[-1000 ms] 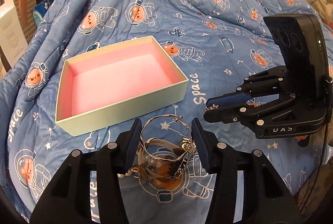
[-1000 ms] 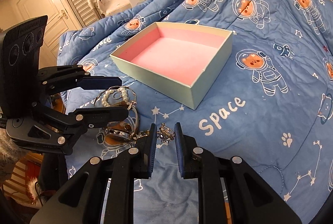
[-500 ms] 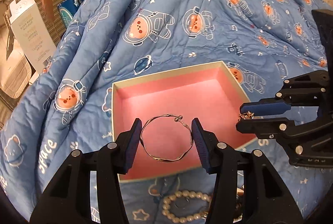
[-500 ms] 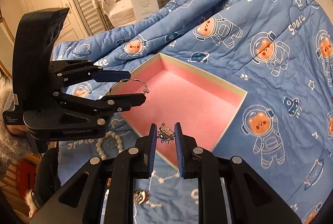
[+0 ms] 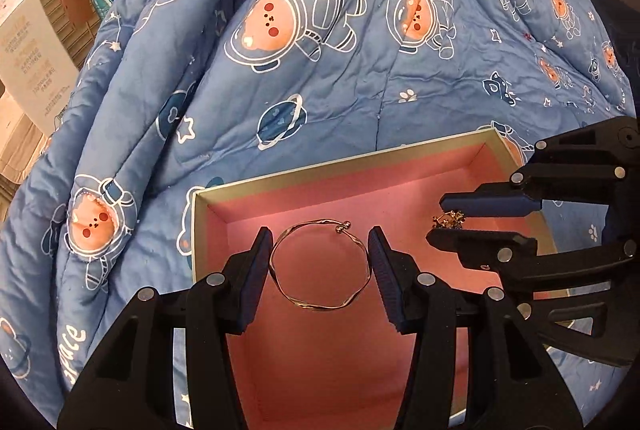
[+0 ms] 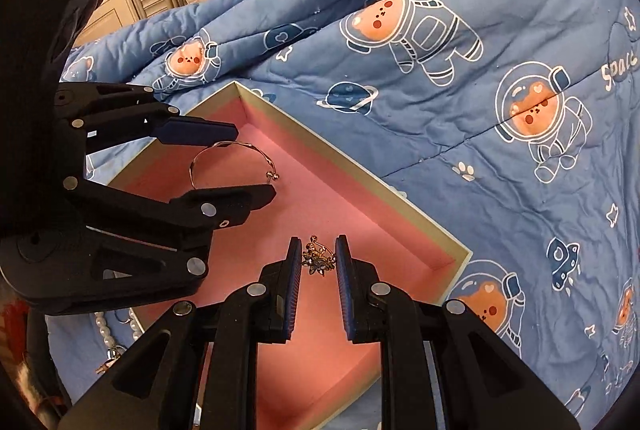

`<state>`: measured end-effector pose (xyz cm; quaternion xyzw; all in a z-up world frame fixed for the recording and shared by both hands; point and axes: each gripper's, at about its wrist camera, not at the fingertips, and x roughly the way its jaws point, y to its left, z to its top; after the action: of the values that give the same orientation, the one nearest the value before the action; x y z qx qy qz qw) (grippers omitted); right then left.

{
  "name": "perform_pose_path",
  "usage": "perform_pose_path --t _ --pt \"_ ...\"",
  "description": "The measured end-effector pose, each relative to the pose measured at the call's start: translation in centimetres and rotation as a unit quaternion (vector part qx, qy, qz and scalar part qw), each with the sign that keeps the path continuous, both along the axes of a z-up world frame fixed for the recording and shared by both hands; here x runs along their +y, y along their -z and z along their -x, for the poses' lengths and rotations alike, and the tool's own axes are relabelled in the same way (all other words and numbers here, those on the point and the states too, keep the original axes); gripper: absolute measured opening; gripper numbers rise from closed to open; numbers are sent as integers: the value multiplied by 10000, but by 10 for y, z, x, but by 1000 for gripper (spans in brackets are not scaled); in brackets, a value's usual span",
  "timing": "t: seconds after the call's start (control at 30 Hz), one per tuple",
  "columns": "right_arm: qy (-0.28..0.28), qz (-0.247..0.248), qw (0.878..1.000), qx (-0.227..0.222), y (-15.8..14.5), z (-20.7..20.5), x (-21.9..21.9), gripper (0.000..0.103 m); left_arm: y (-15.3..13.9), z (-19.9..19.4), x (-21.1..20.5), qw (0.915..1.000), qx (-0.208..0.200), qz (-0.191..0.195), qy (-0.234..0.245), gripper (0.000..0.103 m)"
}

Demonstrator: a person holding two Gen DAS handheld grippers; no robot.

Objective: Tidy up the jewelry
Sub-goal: 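Open both tools to drop the bangle and charm into the box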

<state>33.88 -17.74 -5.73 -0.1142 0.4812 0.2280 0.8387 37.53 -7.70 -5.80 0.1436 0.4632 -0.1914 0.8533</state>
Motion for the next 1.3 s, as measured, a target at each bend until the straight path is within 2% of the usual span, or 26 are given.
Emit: perform_pose_path --t 0.5,0.57,0.7,0.83,0.87,1.0,1.07,1.13,1.2,1.3 --pt "-541 485 9971 214 21 -16 16 17 14 -3 1 9998 101 -31 168 50" --pt "-579 486 9970 183 21 -15 16 18 14 0 1 9998 52 -49 189 54" --pt "-658 542 9963 125 22 -11 22 25 6 3 5 9998 -50 65 177 65" --pt "-796 527 9954 44 19 -3 25 44 -10 5 13 9993 -183 304 112 72" --pt "-804 509 9955 9 18 2 23 44 -15 6 16 9991 -206 364 96 73" --pt "-715 292 9969 -156 6 16 14 45 -40 16 33 9964 -445 713 -90 83" --pt "-589 83 9978 -284 -4 24 7 49 -50 26 43 9942 -564 877 -251 90" --pt "-430 -181 9980 -428 -16 35 -2 58 -56 41 51 9916 -707 997 -423 93" --pt "-302 -507 9970 -496 -25 49 -12 60 -56 58 61 9897 -758 1087 -550 95" --pt "-266 -703 9954 -590 -34 69 -19 61 -51 86 71 9882 -741 1212 -567 95"
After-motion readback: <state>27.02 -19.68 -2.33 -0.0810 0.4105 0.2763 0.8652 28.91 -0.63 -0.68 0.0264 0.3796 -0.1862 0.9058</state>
